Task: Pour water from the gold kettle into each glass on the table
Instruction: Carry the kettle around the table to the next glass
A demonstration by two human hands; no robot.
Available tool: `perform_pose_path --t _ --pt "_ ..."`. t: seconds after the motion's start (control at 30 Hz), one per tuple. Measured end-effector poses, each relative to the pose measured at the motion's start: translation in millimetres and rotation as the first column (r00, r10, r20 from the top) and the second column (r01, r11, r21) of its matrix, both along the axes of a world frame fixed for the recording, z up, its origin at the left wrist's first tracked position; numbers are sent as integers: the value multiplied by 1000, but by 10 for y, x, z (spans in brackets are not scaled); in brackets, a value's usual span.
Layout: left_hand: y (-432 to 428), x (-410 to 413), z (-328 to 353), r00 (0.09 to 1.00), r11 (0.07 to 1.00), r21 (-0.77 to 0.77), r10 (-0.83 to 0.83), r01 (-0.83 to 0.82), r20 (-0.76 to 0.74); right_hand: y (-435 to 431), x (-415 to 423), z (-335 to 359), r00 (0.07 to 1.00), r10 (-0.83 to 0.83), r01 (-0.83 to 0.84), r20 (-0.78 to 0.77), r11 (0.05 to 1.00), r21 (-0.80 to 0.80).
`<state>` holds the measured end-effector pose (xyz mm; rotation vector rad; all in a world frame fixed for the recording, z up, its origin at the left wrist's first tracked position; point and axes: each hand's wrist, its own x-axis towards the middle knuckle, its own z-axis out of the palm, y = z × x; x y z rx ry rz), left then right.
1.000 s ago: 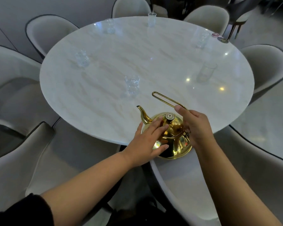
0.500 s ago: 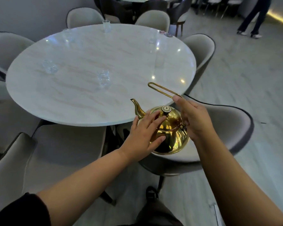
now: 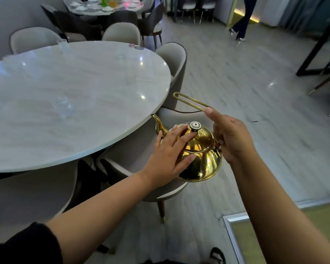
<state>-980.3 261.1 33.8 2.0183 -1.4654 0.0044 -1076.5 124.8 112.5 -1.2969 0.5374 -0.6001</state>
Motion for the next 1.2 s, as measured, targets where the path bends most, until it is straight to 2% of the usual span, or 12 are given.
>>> perform_pose_path --t 0.37,0.6,0.73,0.97,1.2 --pt "-1786 -633 -237 997 999 -15 37 -38 -73 -1720 -540 -122 1000 -5 5 -25 1000 -11" --pt "-2751 -546 -467 993 996 90 5 5 -115 -2687 -442 -375 998 -39 42 -45 997 70" --pt "-3283 -245 -590 992 992 127 -6 22 -123 -3232 -150 -537 998 -36 40 -53 997 73" --pt "-4151 539 -772 993 991 133 36 -21 -115 -4222 719 -648 985 129 -125 -116 991 38" --pt "-4888 1386 -646 983 985 127 131 -114 -131 -5030 1713 -522 972 213 -211 -103 977 26"
